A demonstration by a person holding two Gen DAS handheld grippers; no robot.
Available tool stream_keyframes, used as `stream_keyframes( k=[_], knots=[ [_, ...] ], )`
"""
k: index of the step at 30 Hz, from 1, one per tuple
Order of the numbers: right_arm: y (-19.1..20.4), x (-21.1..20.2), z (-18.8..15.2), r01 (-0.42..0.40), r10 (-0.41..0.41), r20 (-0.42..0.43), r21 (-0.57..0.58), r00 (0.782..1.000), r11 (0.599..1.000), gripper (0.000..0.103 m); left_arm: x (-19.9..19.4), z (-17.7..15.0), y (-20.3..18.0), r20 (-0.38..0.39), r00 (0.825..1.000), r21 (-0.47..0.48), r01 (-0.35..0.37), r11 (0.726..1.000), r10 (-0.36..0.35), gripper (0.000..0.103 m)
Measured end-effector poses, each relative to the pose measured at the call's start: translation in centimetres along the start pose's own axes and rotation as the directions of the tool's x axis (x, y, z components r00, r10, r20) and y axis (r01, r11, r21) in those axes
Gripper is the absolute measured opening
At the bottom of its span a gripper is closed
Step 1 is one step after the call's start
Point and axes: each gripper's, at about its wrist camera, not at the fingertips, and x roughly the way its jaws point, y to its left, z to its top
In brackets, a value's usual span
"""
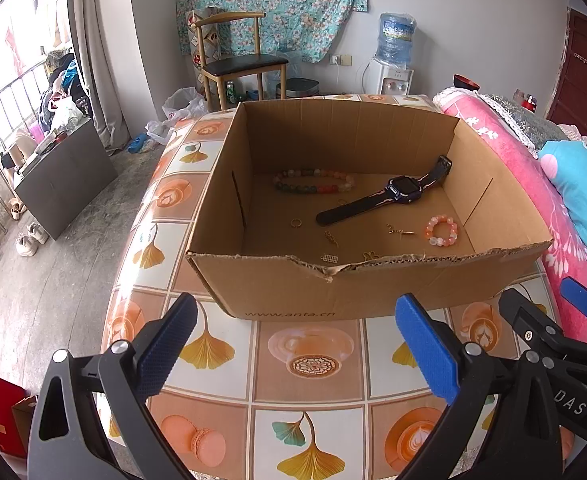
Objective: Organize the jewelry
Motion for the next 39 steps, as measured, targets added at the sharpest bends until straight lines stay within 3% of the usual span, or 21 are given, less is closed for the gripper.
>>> stream_keyframes(
  k=[39],
  knots=[
    [0.04,0.03,0.01,-0.001,0.001,0.0,0.003,1.0,1.0,0.095,0.09,-0.08,0.2,0.003,1.0,0.001,-0.015,1.0,0.015,0.097]
  ],
)
